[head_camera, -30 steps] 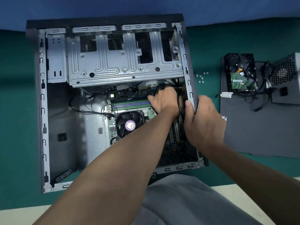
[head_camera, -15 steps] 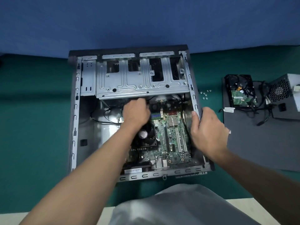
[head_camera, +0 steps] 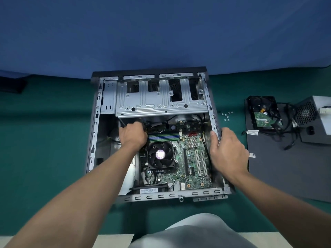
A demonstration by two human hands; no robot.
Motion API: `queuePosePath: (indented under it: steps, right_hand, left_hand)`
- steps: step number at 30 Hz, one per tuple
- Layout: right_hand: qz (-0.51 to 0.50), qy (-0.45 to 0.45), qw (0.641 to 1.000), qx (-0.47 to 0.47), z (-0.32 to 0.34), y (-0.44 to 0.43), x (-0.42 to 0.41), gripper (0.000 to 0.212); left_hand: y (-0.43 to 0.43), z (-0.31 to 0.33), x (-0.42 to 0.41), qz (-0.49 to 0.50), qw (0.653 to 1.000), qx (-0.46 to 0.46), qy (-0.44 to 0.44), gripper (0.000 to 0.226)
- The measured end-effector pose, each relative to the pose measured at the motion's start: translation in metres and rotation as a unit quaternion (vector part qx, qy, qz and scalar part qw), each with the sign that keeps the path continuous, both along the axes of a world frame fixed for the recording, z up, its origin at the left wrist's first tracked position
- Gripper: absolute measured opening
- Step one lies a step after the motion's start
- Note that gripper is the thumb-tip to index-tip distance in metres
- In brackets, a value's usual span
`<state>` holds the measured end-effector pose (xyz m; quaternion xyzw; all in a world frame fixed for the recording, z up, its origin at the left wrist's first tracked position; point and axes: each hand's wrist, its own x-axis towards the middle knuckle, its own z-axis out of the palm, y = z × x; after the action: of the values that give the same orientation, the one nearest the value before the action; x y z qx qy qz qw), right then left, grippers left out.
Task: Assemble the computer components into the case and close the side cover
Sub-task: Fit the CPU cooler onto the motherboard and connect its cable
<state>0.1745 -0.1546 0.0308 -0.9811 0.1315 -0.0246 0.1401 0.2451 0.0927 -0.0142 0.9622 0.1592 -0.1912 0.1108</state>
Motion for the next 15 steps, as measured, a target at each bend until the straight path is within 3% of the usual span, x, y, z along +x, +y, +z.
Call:
queuePosePath:
  steps: [8,12,13,15]
  right_hand:
    - [0.010,-0.039,0.999,-0.012,0.002,0.002,-0.001,0.031]
    - [0.175,-0.158,0.970,-0.063,0.012,0.005,-0.008,0.040]
    - [0.235,-0.163,0.958,-0.029,0.013,0.009,-0.012,0.038]
    - [0.269,-0.064,0.953,0.124,0.020,0.025,-0.018,0.037]
  left_hand:
    - [-0.014,0.037,-0.028,-0.055,0.977,-0.068,-0.192,0.025]
    - [-0.025,0.054,-0.047,-0.034,0.966,-0.128,-0.220,0.025]
    - [-0.027,0.059,-0.051,-0.024,0.963,-0.149,-0.223,0.025]
    - [-0.030,0.068,-0.058,-0.019,0.954,-0.177,-0.243,0.025]
